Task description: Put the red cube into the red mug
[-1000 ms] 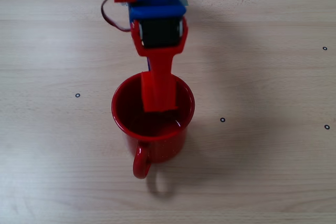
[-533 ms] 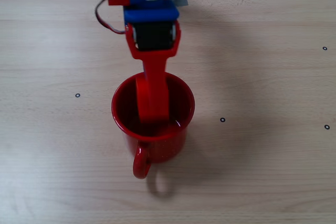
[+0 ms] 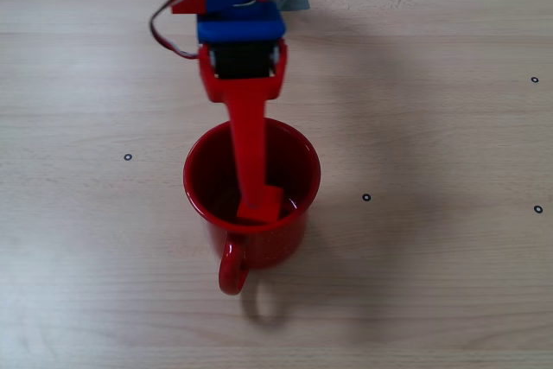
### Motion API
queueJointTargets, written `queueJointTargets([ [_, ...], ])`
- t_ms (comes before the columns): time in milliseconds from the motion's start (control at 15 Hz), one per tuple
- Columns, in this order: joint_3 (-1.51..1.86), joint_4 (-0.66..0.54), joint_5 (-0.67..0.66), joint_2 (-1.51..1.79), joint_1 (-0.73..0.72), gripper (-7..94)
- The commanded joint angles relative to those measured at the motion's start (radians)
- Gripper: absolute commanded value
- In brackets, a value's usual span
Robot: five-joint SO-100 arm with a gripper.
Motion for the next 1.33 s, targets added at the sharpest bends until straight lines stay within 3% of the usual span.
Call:
queueJointTargets([
  [0,-0.023,0.018,-0.018,0.135,-0.002,49],
  [133,-0.008,0.017,-0.021,0.164,0.008,43],
  [333,0.023,0.015,-0.009,0.252,0.025,7],
  [400,0.048,0.002,-0.008,0.288,0.031,0],
  [867,0.204,-0.008,-0.046,0.588,0.078,0],
  [1267,0.448,0.009,-0.063,1.063,0.092,0],
])
